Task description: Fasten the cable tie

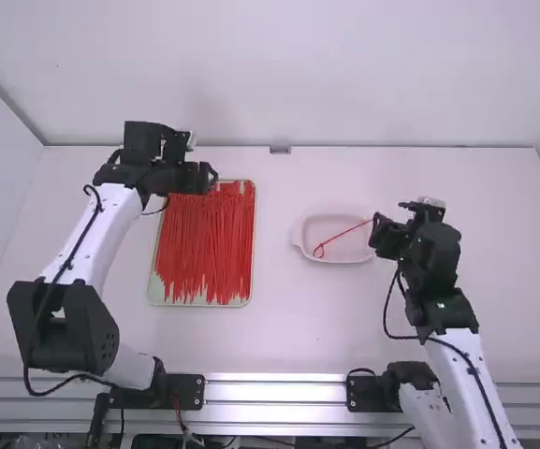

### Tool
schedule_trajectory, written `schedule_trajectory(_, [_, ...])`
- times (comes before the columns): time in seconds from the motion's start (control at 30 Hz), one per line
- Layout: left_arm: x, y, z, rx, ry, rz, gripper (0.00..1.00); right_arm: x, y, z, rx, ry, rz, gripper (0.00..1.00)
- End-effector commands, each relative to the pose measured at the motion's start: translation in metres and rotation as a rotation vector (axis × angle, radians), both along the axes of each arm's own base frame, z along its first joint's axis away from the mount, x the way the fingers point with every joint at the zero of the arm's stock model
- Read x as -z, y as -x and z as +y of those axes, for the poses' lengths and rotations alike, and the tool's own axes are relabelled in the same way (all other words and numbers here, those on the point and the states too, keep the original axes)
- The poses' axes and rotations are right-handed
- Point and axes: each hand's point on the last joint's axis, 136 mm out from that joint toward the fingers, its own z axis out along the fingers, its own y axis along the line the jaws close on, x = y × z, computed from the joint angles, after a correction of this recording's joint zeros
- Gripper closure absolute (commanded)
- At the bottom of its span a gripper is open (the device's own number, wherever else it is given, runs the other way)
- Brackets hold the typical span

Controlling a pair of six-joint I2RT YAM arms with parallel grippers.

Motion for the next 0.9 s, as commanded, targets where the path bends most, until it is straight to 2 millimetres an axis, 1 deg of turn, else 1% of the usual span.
schedule_trajectory(0.0, [-0.009, 0.007, 0.011, -0.051, -0.046, -0.042, 0.25, 0.0, 0.006, -0.011, 0.002, 0.089, -0.048, 0.3])
schedule_trajectory(0.03, [-0.009, 0.007, 0.011, -0.054, -0.049, -0.047, 0.25, 0.0, 0.007, -0.011, 0.0, 0.095, -0.054, 0.3])
schedule_trajectory(0.07, [-0.012, 0.009, 0.015, -0.071, -0.065, -0.07, 0.28, -0.001, 0.009, -0.011, -0.01, 0.122, -0.085, 0.33])
schedule_trajectory(0.1, [-0.015, 0.01, 0.018, -0.085, -0.078, -0.089, 0.3, 0.003, 0.013, -0.011, -0.02, 0.145, -0.09, 0.36])
schedule_trajectory(0.23, [-0.024, 0.016, 0.032, -0.146, -0.127, -0.167, 0.37, 0.023, 0.028, -0.011, -0.056, 0.233, -0.093, 0.45])
schedule_trajectory(0.4, [-0.038, 0.027, 0.05, -0.237, -0.188, -0.274, 0.48, 0.05, 0.044, -0.011, -0.057, 0.236, -0.093, 0.57])
schedule_trajectory(0.43, [-0.042, 0.032, 0.056, -0.269, -0.206, -0.309, 0.52, 0.059, 0.048, -0.011, -0.057, 0.236, -0.093, 0.61])
schedule_trajectory(0.47, [-0.043, 0.032, 0.057, -0.274, -0.209, -0.315, 0.52, 0.061, 0.049, -0.011, -0.057, 0.236, -0.093, 0.61])
schedule_trajectory(0.53, [-0.05, 0.04, 0.058, -0.284, -0.205, -0.37, 0.58, 0.073, 0.054, -0.011, -0.057, 0.236, -0.093, 0.67])
schedule_trajectory(0.73, [-0.064, 0.059, 0.058, -0.298, -0.186, -0.502, 0.71, 0.101, 0.063, -0.011, -0.057, 0.236, -0.093, 0.78])
schedule_trajectory(0.77, [-0.061, 0.066, 0.058, -0.298, -0.186, -0.505, 0.75, 0.106, 0.065, -0.011, -0.056, 0.236, -0.096, 0.8])
schedule_trajectory(0.8, [-0.056, 0.073, 0.058, -0.298, -0.186, -0.505, 0.78, 0.101, 0.064, -0.011, -0.054, 0.236, -0.118, 0.82])
schedule_trajectory(0.83, [-0.055, 0.074, 0.058, -0.298, -0.186, -0.505, 0.78, 0.1, 0.064, -0.011, -0.053, 0.236, -0.123, 0.83])
schedule_trajectory(0.87, [-0.049, 0.083, 0.058, -0.298, -0.186, -0.505, 0.82, 0.094, 0.064, -0.011, -0.05, 0.237, -0.148, 0.85])
